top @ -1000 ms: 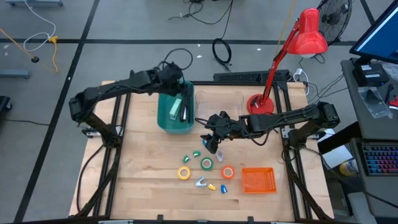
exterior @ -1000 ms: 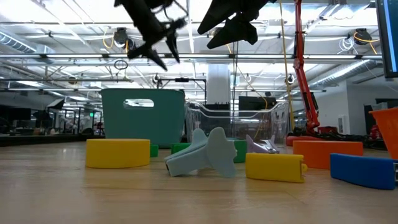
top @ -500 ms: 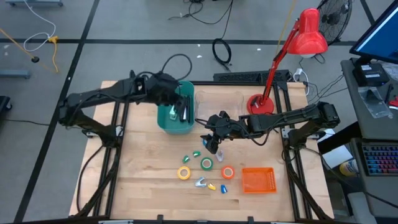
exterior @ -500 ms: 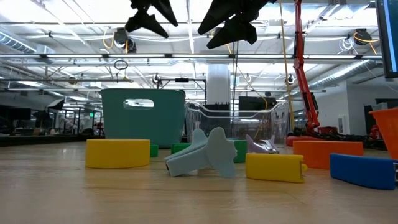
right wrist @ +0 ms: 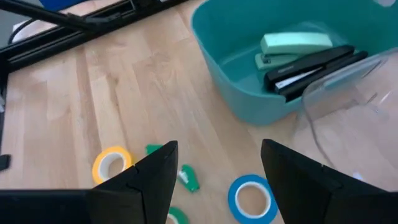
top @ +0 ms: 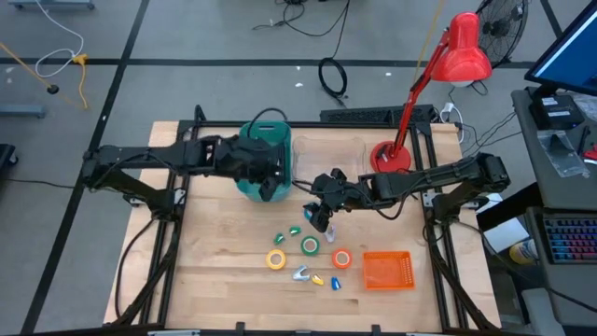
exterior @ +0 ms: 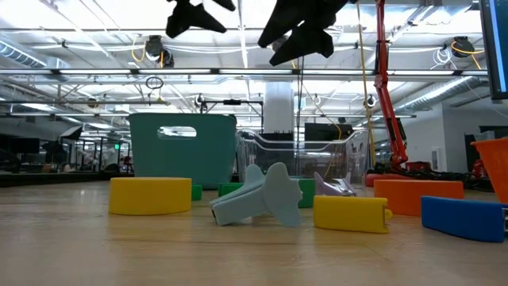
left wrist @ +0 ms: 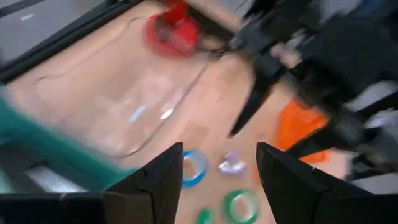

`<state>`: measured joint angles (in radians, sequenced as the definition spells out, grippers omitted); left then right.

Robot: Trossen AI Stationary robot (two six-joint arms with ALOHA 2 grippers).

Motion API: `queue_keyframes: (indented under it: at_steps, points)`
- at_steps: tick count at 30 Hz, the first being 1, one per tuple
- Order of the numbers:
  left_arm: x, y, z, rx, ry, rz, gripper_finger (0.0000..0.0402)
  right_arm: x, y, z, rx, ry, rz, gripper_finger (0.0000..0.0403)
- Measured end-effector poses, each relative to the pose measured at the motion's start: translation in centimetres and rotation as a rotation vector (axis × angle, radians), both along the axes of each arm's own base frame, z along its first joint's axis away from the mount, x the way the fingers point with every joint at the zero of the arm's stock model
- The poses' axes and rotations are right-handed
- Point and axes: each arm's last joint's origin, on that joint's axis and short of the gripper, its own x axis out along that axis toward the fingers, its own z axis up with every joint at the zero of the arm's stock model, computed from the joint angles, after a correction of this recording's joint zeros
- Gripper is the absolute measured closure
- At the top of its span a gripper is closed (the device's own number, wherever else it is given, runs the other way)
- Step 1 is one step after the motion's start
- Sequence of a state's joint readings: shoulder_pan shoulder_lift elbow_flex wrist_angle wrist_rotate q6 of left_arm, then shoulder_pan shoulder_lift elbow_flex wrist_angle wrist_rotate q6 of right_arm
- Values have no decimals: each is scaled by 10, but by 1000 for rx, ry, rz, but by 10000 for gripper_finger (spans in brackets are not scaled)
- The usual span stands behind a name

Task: Pick and place Stapler, Stapler remover, tape
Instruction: Put the small blue stapler into the blue bin

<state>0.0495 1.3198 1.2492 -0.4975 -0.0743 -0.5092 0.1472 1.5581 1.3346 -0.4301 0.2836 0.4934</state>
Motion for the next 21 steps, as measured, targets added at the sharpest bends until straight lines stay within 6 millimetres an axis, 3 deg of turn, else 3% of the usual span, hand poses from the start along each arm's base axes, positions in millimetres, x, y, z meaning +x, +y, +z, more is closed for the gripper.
queue_keyframes:
  at_steps: [3, 11, 21]
  points:
    - [-12, -9, -25, -29, -9, -23, 198, -2, 7, -1, 9, 15, 11, 179]
    - [-60, -31, -59, -66, -134, -84, 198, -4, 20, -1, 8, 16, 48, 179]
    - [-115, -57, -67, -51, -268, -137, 197, -7, 20, -4, 38, 43, 15, 179]
